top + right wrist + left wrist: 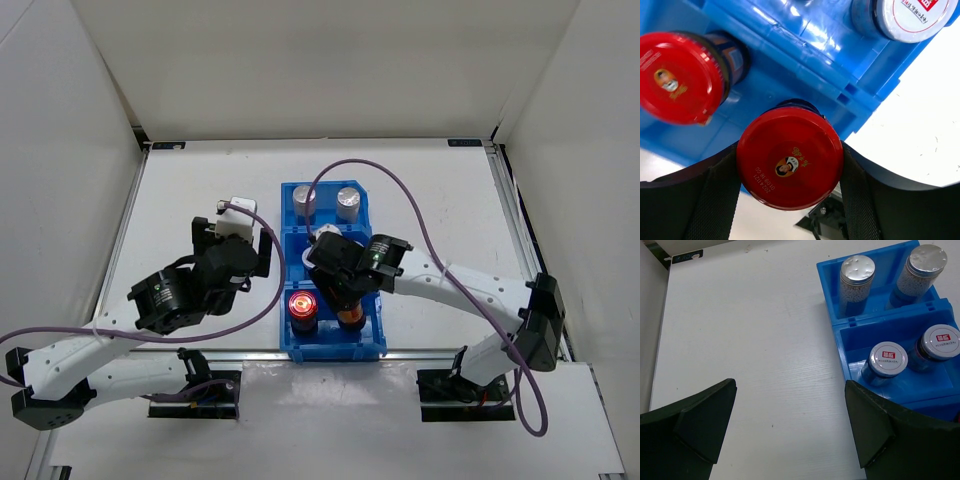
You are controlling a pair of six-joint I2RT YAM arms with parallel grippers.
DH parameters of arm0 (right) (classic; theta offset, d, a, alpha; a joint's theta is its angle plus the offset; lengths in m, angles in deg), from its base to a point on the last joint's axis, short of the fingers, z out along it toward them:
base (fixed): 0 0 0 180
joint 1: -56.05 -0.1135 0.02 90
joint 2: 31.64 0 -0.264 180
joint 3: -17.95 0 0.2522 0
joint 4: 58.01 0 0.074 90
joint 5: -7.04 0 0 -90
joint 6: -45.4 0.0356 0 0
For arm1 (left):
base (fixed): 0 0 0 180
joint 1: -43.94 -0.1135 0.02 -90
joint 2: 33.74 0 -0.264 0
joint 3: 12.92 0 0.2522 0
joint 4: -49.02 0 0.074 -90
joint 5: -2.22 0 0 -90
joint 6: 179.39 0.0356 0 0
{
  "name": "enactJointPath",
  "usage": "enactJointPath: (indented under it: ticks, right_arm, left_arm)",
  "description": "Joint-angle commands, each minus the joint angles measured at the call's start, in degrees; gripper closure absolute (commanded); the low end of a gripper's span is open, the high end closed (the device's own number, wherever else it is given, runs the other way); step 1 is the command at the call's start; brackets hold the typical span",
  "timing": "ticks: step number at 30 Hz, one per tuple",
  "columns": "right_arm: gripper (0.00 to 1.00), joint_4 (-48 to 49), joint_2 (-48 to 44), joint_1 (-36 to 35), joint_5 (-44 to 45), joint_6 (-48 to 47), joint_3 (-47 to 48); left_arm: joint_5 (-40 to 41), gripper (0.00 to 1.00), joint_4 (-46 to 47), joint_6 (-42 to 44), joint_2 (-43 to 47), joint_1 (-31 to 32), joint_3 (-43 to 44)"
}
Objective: Organize the condiment bottles
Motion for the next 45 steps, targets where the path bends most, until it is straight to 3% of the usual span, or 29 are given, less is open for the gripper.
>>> enactJointPath:
  ticks: [1, 9, 11, 13, 15, 22, 26, 38, 40, 45]
  right_arm:
    - [0.98, 4.2, 0.4, -0.3, 2.8, -0.1, -0.6]
    - [0.8, 6.7, -0.6, 1.7, 0.7, -0.1, -3.9]
    - [0.63, 7.3, -1.4, 1.7, 0.7, -0.1, -4.4]
    - [0.58, 7.3, -2.9, 1.7, 0.1, -0.1, -5.1]
    - [0.45, 6.7, -3.5, 1.7, 0.1, 0.5, -5.8]
    - [0.38, 6.2, -6.8, 1.7, 2.2, 2.2, -7.5]
    - [0.18, 5.5, -6.8, 1.7, 2.2, 2.8, -7.5]
    - [0.07, 3.3, -7.3, 1.7, 5.9, 5.2, -7.5]
    - [0.01, 2.7, -7.3, 1.7, 7.6, 5.9, -5.8]
    - [0.01, -2.6, -6.8, 2.2, 14.5, 8.4, 1.6]
  left_arm:
    - [-0.2, 0.0, 0.7, 0.9, 0.9, -0.2, -0.1]
    - [0.3, 0.0, 0.7, 0.9, 0.9, -0.2, -0.8]
    - [0.3, 0.0, 0.7, 0.9, 0.9, -0.2, -0.8]
    - [-0.2, 0.0, 0.7, 0.3, 0.9, -0.2, -1.4]
    - [-0.2, 0.0, 0.7, 0.3, 0.9, -0.2, -1.4]
    - [-0.2, 0.0, 0.7, 0.3, 0.9, -0.2, -1.9]
    - [-0.2, 0.0, 0.7, 0.3, 0.9, -0.2, -1.9]
    - [-0.7, 0.0, 0.7, 0.3, 0.9, -0.7, -2.4]
    - [-0.7, 0.0, 0.7, 0.3, 0.9, -1.4, -2.4]
    - [-5.1, 0.0, 0.7, 1.4, 0.9, -3.6, -1.9]
